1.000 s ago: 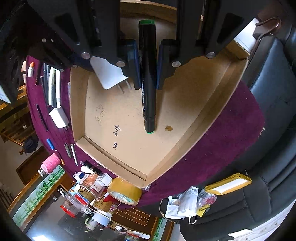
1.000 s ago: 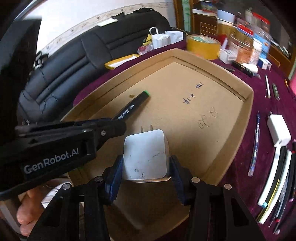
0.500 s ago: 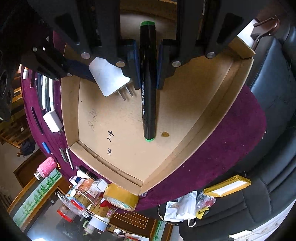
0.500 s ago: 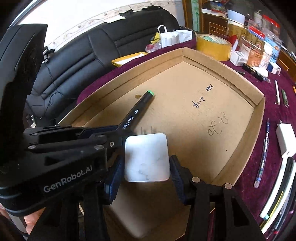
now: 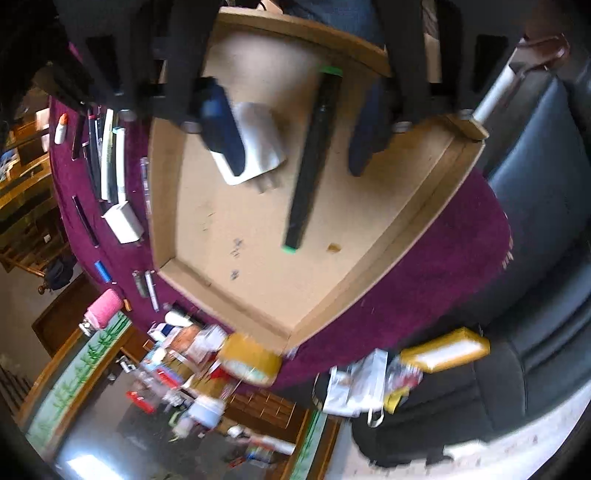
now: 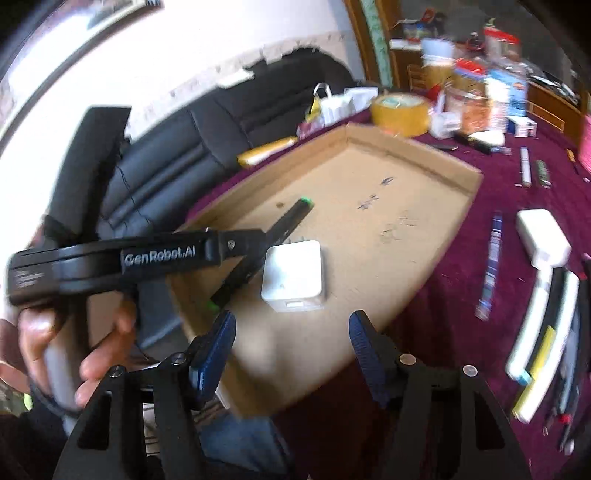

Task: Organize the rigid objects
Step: 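Carry both into the cardboard tray and open both tools to release them, then grasp the grey tape roll with the left tool while the right tool grasps a white-capped black marker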

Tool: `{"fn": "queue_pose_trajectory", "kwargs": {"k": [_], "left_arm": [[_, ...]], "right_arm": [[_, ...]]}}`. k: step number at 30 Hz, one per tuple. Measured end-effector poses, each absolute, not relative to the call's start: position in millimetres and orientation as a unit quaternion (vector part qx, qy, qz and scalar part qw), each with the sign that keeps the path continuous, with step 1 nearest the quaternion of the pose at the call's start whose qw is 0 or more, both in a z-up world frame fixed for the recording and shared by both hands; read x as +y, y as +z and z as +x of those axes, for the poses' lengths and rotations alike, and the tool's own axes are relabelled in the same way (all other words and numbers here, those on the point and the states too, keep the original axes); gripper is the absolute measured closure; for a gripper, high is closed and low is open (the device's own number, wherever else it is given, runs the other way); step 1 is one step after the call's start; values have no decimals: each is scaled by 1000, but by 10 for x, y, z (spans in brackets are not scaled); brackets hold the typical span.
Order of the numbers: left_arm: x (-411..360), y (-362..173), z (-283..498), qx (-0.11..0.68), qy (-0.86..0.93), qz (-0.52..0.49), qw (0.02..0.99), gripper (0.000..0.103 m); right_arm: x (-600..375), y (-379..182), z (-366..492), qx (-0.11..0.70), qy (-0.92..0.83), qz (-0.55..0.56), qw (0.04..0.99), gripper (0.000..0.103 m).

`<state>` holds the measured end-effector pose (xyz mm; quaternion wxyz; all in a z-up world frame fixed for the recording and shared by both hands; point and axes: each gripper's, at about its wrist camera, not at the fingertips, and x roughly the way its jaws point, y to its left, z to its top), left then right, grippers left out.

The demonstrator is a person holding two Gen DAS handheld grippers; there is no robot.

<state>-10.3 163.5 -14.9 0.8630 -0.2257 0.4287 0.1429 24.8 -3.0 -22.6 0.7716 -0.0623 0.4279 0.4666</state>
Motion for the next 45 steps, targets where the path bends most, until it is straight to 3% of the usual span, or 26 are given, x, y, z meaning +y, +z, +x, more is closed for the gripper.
{"fn": "queue_pose_trajectory", "kwargs": {"k": [4, 10, 21, 32, 45], "left_arm": [[1271, 52, -94, 408, 111, -197, 885, 34], [507, 164, 67, 414, 17, -139, 900, 34], [-348, -204, 201, 481, -72, -76, 871, 34], [-499, -392, 249, 509, -99, -70, 852, 39], [-626, -509, 371, 530, -102, -48, 841, 53]], "right_arm": [[-557, -68, 162, 408, 442, -27, 798, 35], [-1338, -169, 287, 430, 365, 35, 825, 35], [-2265, -250, 583, 442, 259, 96, 853, 51], [-2692, -460, 977, 473, 136, 139, 859, 56], [-2773, -696, 1417, 500, 50, 120, 856, 72]]}}
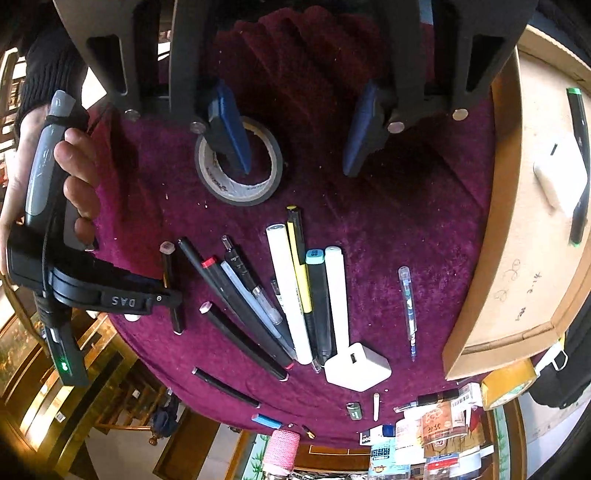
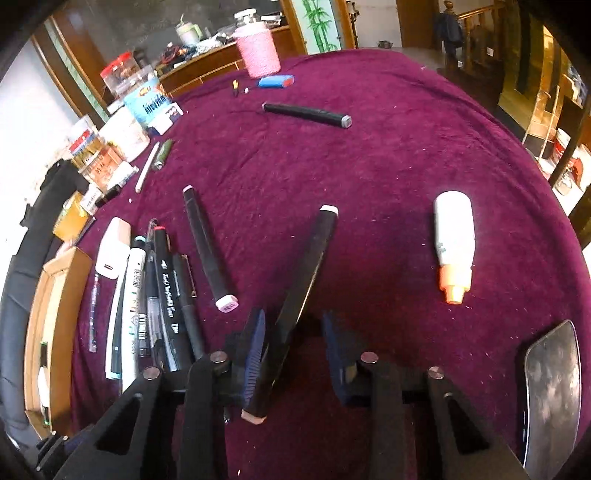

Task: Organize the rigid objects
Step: 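Grasp the grey tape roll with the left tool while the right tool grasps a white-capped black marker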

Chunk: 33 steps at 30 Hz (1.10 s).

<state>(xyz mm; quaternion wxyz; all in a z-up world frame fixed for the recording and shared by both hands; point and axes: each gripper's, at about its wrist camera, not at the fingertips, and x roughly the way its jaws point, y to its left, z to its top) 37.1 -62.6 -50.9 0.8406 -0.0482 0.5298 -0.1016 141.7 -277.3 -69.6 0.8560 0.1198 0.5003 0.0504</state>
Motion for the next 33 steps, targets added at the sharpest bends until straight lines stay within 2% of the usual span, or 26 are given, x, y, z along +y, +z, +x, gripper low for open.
{"fn": "queue_pose_trajectory", "kwargs": {"k": [2, 4, 9, 20, 21, 23, 33], "left_arm": [[-658, -501, 389, 527, -106, -43, 842, 57], [-651, -445, 386, 528, -99, -49, 842, 75], [-687, -276, 393, 507, -115, -44, 853, 75], [-803, -614, 489, 544, -122, -32, 829, 75], [-832, -615, 489, 543, -117, -23, 831, 76], [-869, -615, 489, 540, -106, -6, 835, 91], [-713, -493, 436, 527, -120, -59, 839, 92]], "right_arm": [[-2765, -706, 1439, 498, 43, 115, 859, 75], [-2742, -708, 1446, 496, 39, 107, 861, 76], [-2692, -706, 1449, 496, 32, 93, 863, 82], [-2667, -709, 1366, 492, 40, 85, 865, 86], [-2666, -711, 1352, 491, 42, 85, 866, 86], [-2662, -711, 1319, 489, 45, 84, 867, 87], [-2746, -612, 1137, 470, 86, 139, 867, 88]]}}
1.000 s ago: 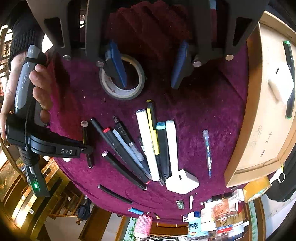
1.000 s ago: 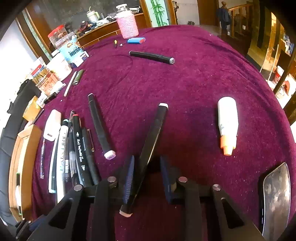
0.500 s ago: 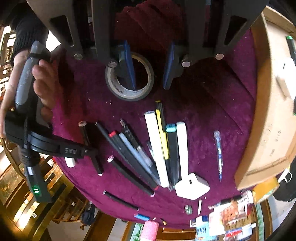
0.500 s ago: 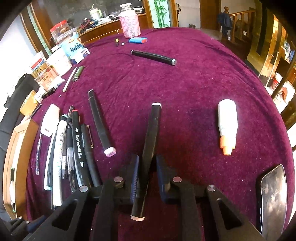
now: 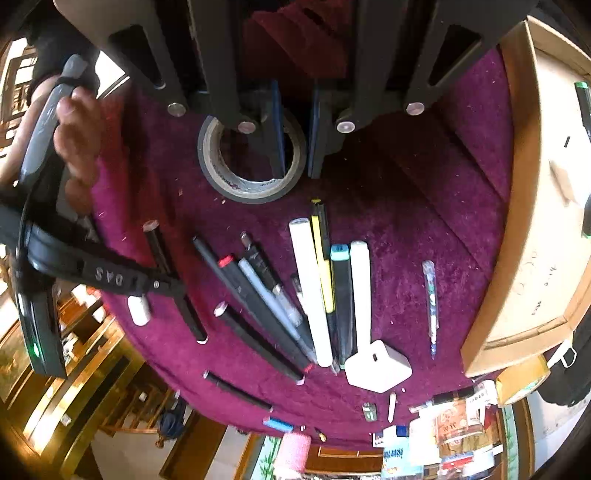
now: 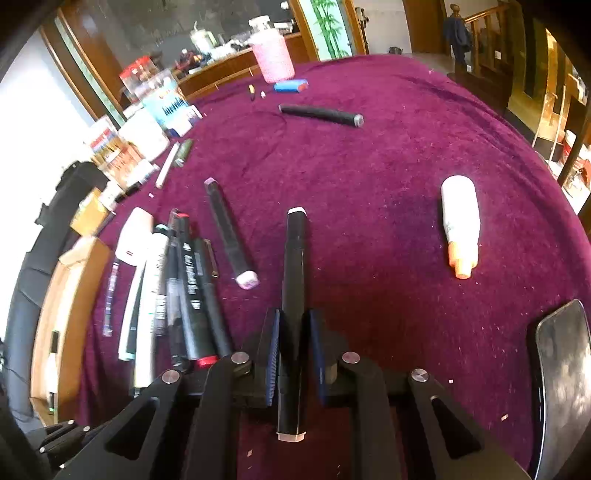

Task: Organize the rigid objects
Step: 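Grasp the grey tape roll with the left tool while the right tool grasps a white-capped black marker, then lower the tape roll and marker into the tray and open both tools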

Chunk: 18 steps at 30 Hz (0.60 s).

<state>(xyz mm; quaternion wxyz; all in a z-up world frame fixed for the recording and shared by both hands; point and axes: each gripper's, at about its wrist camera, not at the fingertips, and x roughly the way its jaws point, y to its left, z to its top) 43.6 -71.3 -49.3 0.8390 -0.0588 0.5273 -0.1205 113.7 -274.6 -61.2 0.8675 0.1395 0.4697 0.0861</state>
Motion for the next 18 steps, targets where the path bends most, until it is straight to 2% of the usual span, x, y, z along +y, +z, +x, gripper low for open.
{"fn": "queue_pose_trajectory", "kwargs": {"k": [5, 10, 18], "left_arm": [[-488, -276, 400, 508, -123, -97, 847, 92], [52, -53, 349, 480, -88, -153, 859, 92], [1093, 200, 189, 434, 5, -196, 879, 92]], "right_arm": [[-2571, -332, 983, 439, 133, 148, 876, 87], [-2051, -100, 862, 422, 223, 132, 869, 87], [-1158, -125, 933, 455, 325, 109, 822, 87]]}}
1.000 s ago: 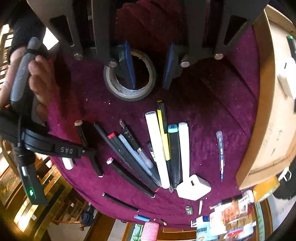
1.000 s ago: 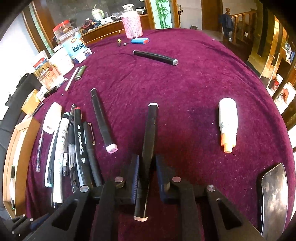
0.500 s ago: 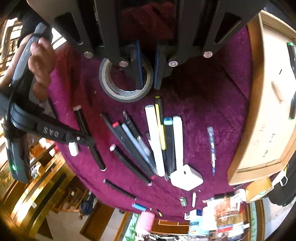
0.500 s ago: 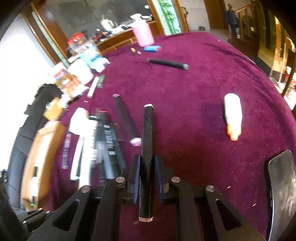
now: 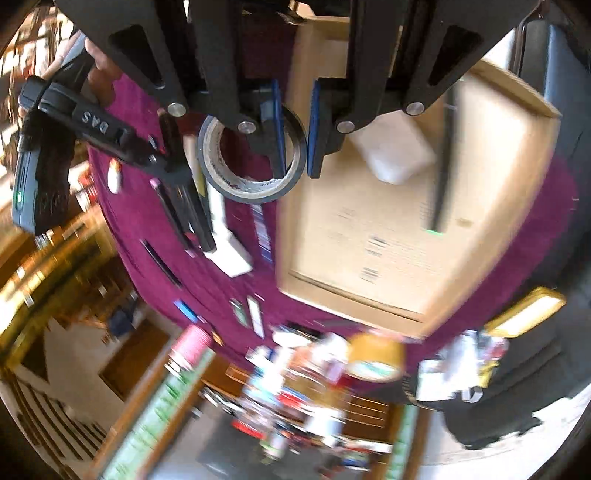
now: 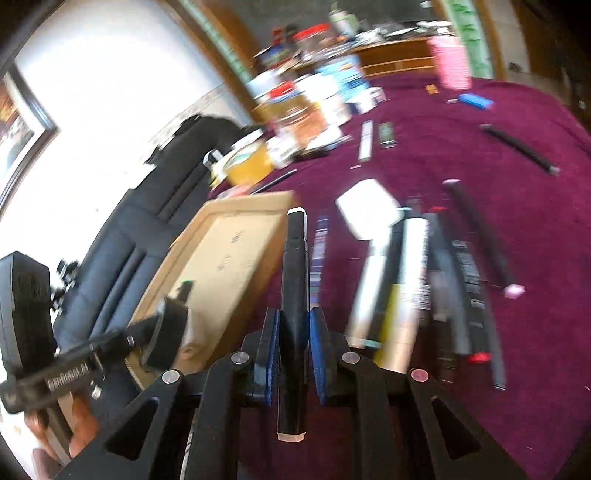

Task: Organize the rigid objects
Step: 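Lower the tape roll and marker into the tray and open both tools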

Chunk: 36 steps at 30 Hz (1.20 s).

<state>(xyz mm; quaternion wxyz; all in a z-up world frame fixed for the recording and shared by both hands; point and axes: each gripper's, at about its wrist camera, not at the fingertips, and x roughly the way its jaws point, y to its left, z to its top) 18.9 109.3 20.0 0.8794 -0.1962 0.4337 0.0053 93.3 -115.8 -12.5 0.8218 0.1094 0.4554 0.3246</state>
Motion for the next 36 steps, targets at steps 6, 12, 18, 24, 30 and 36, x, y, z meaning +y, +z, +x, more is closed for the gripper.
{"fn": "queue_pose_trajectory", "kwargs": {"k": [6, 12, 18, 24, 30, 36], "left_arm": [[1757, 170, 67, 430, 69, -199, 878, 92], [2137, -73, -67, 456, 137, -195, 858, 92], [2142, -270, -50, 480, 189, -150, 844, 92], [2088, -381, 2, 505, 208, -115, 830, 92], [2070, -446, 21, 518, 207, -108, 823, 92], [2069, -463, 32, 520, 205, -106, 823, 92]], "right_arm": [[-516, -50, 952, 456, 372, 76, 805, 87], [-90, -80, 926, 462, 392, 48, 794, 87], [186, -195, 957, 468, 382, 13, 797, 86], [361, -279, 1038, 474, 376, -3, 796, 86], [523, -419, 1144, 489, 366, -17, 792, 86], [628, -538, 1180, 499, 353, -39, 791, 86]]}}
